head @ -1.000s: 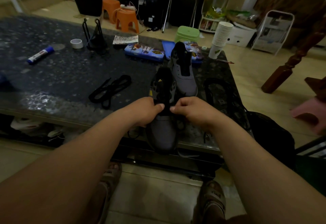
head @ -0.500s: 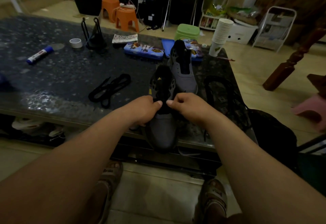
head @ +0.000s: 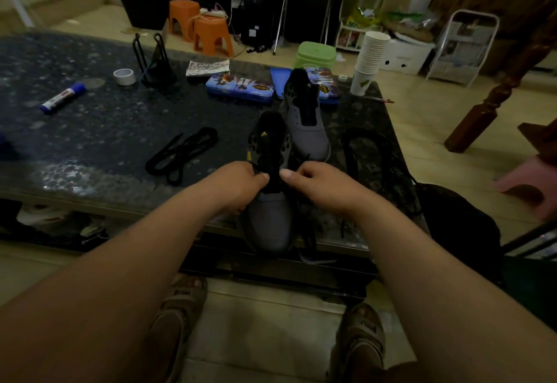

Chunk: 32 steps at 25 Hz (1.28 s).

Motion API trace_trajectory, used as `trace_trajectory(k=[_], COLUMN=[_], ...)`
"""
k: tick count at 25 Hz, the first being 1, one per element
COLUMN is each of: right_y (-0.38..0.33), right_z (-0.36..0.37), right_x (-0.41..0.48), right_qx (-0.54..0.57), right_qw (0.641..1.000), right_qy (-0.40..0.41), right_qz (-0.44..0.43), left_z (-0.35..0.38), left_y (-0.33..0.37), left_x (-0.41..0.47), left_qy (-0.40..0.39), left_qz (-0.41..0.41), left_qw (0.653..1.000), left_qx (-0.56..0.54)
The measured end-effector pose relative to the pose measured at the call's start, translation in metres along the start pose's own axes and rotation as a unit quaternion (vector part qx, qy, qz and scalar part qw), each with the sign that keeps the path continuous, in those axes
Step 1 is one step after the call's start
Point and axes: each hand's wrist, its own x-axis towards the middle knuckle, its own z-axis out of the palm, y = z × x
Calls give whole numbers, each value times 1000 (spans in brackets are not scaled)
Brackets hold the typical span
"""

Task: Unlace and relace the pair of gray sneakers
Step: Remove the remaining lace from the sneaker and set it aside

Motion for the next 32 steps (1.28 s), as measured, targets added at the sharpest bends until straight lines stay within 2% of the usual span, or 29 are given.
trace_trajectory(k=[2,5,8,10,13,15,17,19,21,23,25,26,28,30,32], right_y=[-4,7,24,26,8,-3,-2,8,22,34,38,37,25,1,-16], right_z=[7,-19,-48,-41,-12,1,-2,-20,-42,-53,-48,-40,-20,-5,7], right_x=[10,-5,-32,-32,-9,2,3,-7,-21,-29,-25,-19,-6,0,3], right_qx=[27,68,-3,-56,-47,-40,-26,-15,-16,-44,-90,-119,-172,-120,-67], right_qw=[999,996,993,991,999,998,997,999,999,992,983,982,978,976,980], right_qy=[0,-51,-110,-95,-7,2,-17,-40,-29,-2,3,15,102,166,134], right_qz=[-40,-37,47,82,5,-54,-70,-31,42,120,161,149,57,-74,-130], left_z=[1,1,-1,-1,-1,-1,0,0,-1,-2,-4,-5,-6,-7,-8], left_y=[1,4,2,2,2,3,4,4,3,2,2,2,1,1,-1], left_x=[2,1,1,0,-1,-2,-3,-3,-4,-2,-1,0,1,0,-3], left_qy=[4,-7,-18,-25,-28,-25,-19,-16,-20,-35,-54,-60,-66,-65,-58], left_qz=[4,2,0,-10,-27,-22,-9,-4,-9,-30,-56,-60,-51,-35,-7], left_qw=[1000,999,999,1000,999,999,1000,1000,1000,998,994,993,993,992,993], left_qx=[27,36,28,-2,-14,-11,-2,13,10,-34,-75,-83,-86,-98,-105])
